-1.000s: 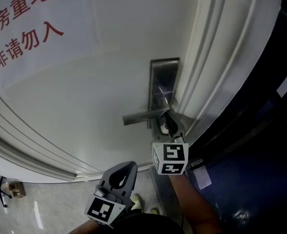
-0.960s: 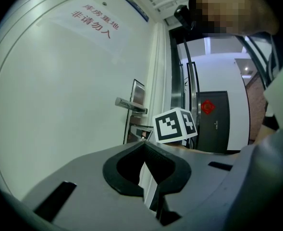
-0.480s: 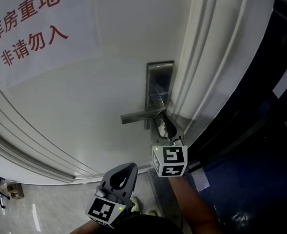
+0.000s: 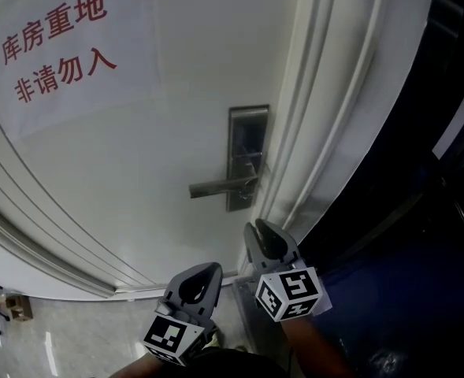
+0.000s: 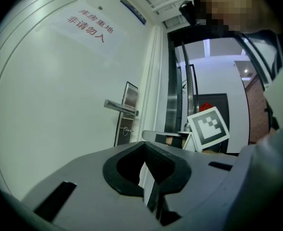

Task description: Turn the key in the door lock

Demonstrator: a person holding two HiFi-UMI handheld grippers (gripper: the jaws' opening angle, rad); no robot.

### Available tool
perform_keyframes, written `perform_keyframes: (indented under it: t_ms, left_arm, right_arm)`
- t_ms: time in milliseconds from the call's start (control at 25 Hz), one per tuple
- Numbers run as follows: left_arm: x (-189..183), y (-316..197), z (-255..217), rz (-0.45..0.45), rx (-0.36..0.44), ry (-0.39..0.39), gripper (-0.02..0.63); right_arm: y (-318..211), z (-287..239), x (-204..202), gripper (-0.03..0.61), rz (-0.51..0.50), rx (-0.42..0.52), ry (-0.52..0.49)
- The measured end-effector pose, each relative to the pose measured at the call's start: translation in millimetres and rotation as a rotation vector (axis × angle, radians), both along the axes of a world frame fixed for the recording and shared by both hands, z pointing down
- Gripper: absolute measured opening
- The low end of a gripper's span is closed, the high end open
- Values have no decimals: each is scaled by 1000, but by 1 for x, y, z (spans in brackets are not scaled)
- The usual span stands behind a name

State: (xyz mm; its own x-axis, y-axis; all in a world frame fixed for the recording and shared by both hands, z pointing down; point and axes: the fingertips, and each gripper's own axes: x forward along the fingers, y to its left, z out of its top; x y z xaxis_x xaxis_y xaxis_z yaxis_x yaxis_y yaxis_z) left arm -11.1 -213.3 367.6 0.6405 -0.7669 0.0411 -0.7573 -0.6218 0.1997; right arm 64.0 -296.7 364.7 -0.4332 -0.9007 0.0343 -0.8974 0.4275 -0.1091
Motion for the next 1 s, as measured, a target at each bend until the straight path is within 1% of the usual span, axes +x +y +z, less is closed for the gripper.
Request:
perform_keyframes:
  t_ms: [80,160,360,520,640,720,1000]
  left_arm:
    - [5,2,-2,3,-2,6,3]
    - [9,4,-4,4,0,12,3]
    - [16,8,-10,2,15,24,3]
    - [23,14,-9,9,13,14,3]
    - [24,16,-8,5,11,6,3]
    - [21,15,-7,-4,9,1,3]
    - [8,7,-5,-37,3,-5,3]
  right_arm:
    - [12,-6,3,63,-16,-1,-36]
    - [23,-12,5,47,-25,5,-48]
    - [36,-12,8,34,-29,9,-30]
    - [17,-7,10,35,-17,-1,-18]
    - [-8,-7,11,35,29,41,73]
    - [-24,-5,9,35,49,52,110]
    - [-59,5,5,35,86,23,138]
